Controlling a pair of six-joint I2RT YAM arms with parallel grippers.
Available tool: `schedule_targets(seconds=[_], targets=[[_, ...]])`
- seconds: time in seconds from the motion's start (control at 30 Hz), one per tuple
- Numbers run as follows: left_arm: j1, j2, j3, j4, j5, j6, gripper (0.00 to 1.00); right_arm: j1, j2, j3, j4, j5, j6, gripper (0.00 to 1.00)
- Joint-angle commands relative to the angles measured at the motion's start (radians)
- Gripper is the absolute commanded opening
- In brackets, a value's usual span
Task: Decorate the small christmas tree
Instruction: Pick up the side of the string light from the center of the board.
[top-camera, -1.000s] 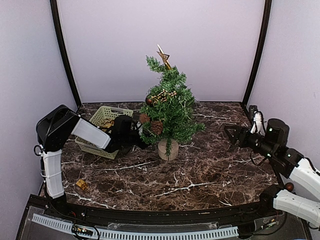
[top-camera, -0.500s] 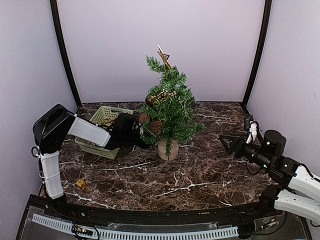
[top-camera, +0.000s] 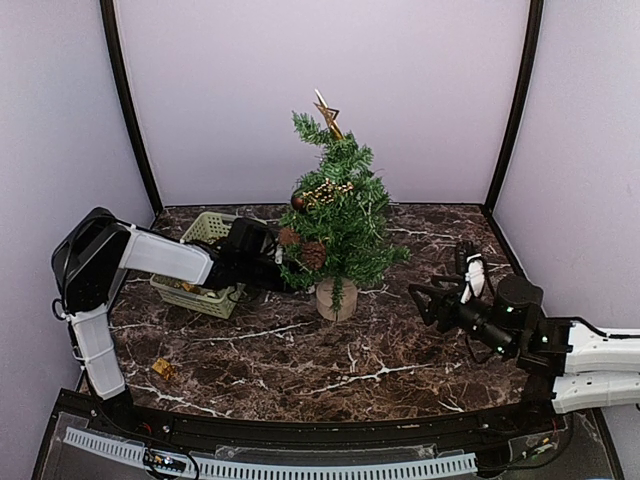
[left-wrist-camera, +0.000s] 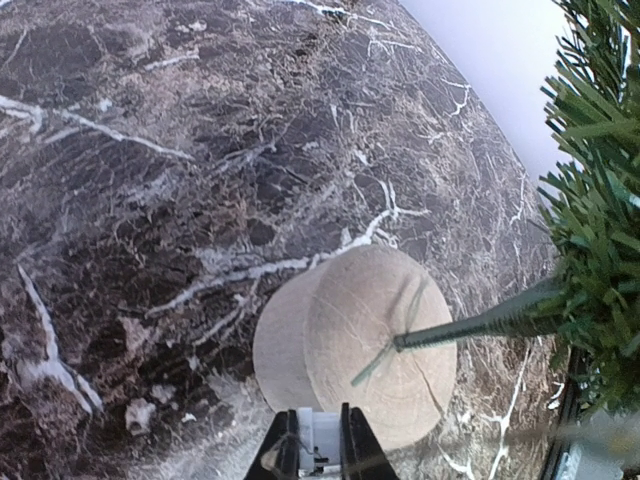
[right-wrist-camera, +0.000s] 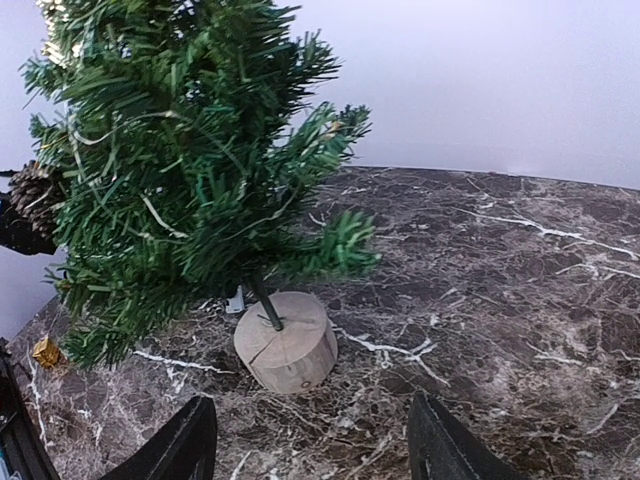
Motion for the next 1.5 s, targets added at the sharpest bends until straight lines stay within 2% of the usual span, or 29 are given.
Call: schedule_targets(seconds=[0.0,0.2,0.4,0.73,1.17,1.47], targets=[[-0.002,-0.073,0.026,-0.078,0.063,-0.062,0.14,0.121,0.080,-0.015,0.193,0.182,-0.020,0.65],[-0.002,-0.112,0.005,-0.072,0.080,-0.133,0.14,0.216,0.255,-0.004,0.342,0.240,0.003,0.65],[-0.005,-0.151,-0.044,-0.006,0.092,-0.234,0.14,0.219,0.433,0.025,0.461,0.188,0.057,0.65],[-0.022,-0.171,-0.104,0.041,0.102,-0.307,0.14,0.219,0.722,0.117,0.667,0.173,0.027,0.67],[-0.044,-0.182,-0.147,0.128,0.133,-0.407,0.14,0.203,0.960,0.203,0.845,0.111,0.062,0.72],[-0.059,-0.197,-0.168,0.159,0.145,-0.447,0.14,0.196,1.012,0.185,0.937,0.126,0.101,0.75]])
